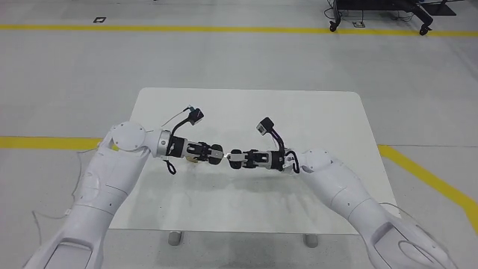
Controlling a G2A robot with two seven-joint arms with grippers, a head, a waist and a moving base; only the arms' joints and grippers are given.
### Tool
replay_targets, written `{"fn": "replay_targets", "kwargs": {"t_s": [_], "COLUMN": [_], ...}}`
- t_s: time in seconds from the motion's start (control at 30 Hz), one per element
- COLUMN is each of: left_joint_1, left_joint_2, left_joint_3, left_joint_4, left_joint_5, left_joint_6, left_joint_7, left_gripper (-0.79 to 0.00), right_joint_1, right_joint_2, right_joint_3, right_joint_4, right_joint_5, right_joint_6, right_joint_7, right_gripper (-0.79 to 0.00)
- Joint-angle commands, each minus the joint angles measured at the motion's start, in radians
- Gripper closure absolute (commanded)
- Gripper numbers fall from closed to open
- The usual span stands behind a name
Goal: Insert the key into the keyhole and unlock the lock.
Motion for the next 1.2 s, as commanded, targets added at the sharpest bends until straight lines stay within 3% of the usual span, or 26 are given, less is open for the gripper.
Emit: {"fn": "replay_targets", "kwargs": {"t_s": [0.0,0.3,0.37,0.63,0.67,0.7,0.87,0.93,1.17], "left_joint_1": [-0.003,-0.014,-0.016,-0.019,-0.02,-0.022,-0.04,-0.043,0.029], "left_joint_2": [0.001,0.004,0.005,0.01,0.011,0.011,0.029,0.044,0.094], "left_joint_3": [0.007,0.038,0.043,0.05,0.051,0.05,-0.007,-0.041,-0.09], "left_joint_4": [0.002,0.007,0.009,0.018,0.02,0.021,0.052,0.05,-0.15], "left_joint_5": [-0.002,-0.002,-0.004,-0.017,-0.016,-0.013,-0.008,0.084,0.471], "left_joint_6": [0.001,-0.004,-0.006,-0.015,-0.012,-0.011,-0.01,-0.027,-0.072], "left_joint_7": [-0.001,0.004,0.006,0.017,0.02,0.025,0.063,0.123,0.227], "left_gripper": [0.0,0.0,0.0,-0.022,-0.745,-0.785,-0.785,-0.785,-0.785], "right_joint_1": [0.005,0.013,0.014,0.008,0.006,0.005,-0.009,-0.017,-0.084], "right_joint_2": [-0.004,-0.014,-0.016,-0.016,-0.015,-0.014,0.003,0.016,0.083], "right_joint_3": [-0.004,-0.012,-0.012,-0.009,-0.007,-0.004,0.026,0.051,0.164], "right_joint_4": [0.006,0.022,0.027,0.022,0.02,0.018,0.015,0.02,-0.024], "right_joint_5": [-0.002,0.003,0.003,0.009,0.012,0.014,0.02,0.025,0.026], "right_joint_6": [-0.002,-0.005,-0.007,-0.013,-0.015,-0.016,-0.036,-0.051,-0.094], "right_joint_7": [-0.002,-0.005,-0.007,-0.013,-0.015,-0.016,-0.036,-0.051,-0.093], "right_gripper": [-0.166,-0.108,0.0,0.0,0.0,0.0,0.0,0.0,0.0]}}
